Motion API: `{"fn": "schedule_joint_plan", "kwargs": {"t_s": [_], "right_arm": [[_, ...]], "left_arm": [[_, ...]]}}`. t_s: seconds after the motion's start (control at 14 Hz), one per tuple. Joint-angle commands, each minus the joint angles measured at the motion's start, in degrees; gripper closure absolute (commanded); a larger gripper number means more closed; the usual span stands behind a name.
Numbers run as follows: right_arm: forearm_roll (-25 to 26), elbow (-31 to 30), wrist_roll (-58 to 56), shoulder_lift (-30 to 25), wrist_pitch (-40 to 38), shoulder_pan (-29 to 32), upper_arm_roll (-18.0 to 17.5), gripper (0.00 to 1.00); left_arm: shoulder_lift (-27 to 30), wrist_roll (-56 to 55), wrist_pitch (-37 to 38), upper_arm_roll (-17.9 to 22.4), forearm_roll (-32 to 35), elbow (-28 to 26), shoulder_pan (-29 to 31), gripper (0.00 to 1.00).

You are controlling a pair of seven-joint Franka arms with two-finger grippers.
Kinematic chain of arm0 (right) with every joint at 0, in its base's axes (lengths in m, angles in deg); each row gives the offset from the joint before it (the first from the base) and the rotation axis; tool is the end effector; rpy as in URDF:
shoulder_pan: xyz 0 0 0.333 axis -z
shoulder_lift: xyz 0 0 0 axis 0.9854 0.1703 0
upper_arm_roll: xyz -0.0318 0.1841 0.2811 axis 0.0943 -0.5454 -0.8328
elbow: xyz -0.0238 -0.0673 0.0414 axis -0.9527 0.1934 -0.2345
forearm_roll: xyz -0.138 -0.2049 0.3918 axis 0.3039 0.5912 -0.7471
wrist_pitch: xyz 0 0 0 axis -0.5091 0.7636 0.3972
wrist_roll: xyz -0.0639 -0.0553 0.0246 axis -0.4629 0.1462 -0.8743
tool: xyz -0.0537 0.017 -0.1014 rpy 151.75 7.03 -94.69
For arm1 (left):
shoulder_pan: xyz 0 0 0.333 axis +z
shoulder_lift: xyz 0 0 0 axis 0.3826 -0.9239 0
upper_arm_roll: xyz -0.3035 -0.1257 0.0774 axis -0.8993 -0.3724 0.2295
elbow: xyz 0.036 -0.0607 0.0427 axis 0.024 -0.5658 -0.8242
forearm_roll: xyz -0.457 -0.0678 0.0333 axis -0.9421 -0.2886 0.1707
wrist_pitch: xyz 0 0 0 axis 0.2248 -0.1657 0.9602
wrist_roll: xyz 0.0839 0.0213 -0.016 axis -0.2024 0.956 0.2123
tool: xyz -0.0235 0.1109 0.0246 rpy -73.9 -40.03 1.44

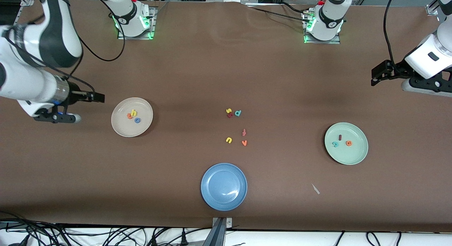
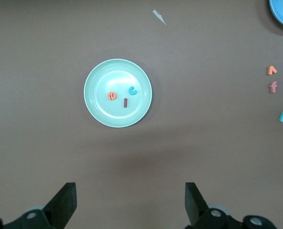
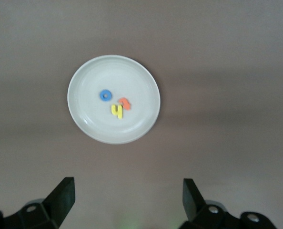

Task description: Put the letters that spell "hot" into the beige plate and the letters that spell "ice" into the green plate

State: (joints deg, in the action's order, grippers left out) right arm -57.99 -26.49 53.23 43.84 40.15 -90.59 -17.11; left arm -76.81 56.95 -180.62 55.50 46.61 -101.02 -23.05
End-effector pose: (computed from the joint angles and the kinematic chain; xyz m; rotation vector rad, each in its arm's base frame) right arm 0.6564 0.0338 0.4587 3.0916 -0.0339 -0.3805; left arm 0.6285 -0.0312 0.5970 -3.1268 0.2196 0.0360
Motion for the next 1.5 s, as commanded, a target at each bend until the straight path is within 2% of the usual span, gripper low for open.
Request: {"fn": "schedule_joint_plan", "kwargs": {"t_s": [0.0,0.21,0.36,0.5,1.0,1.43], "right_arm": [[4.0,1.5,-2.9,-4.9,-5.5,2.9,-3.2,0.0],[3.3,0.9,-3.0,-9.6,-9.2,3.8,-3.4,0.0],[1.2,0.7,-3.2,-11.6,-9.7,4.2,-3.4,0.0],[1.3,0.6,-3.4,-12.4,-9.7,4.3,-3.4,0.0],[1.0,-3.6,-3.7,-15.3,-3.3,4.2,-3.3,0.0],[0.9,-0.5,-2.8,-11.6,-4.6,3.5,-3.1,0.0]], "left_arm": [[-1.0,0.1,1.0,0.1,0.5,2.8,-0.4,0.0],[-1.5,0.3,1.1,0.2,0.5,3.6,-0.3,0.0],[-2.0,0.3,1.1,0.3,0.4,3.8,-0.2,0.0],[-1.9,0.3,1.7,0.1,0.5,3.5,-0.2,0.0],[-1.9,0.2,1.8,0.1,0.5,3.7,-0.2,0.0],[-1.9,0.2,1.8,0.1,0.5,3.7,-0.2,0.0]]}}
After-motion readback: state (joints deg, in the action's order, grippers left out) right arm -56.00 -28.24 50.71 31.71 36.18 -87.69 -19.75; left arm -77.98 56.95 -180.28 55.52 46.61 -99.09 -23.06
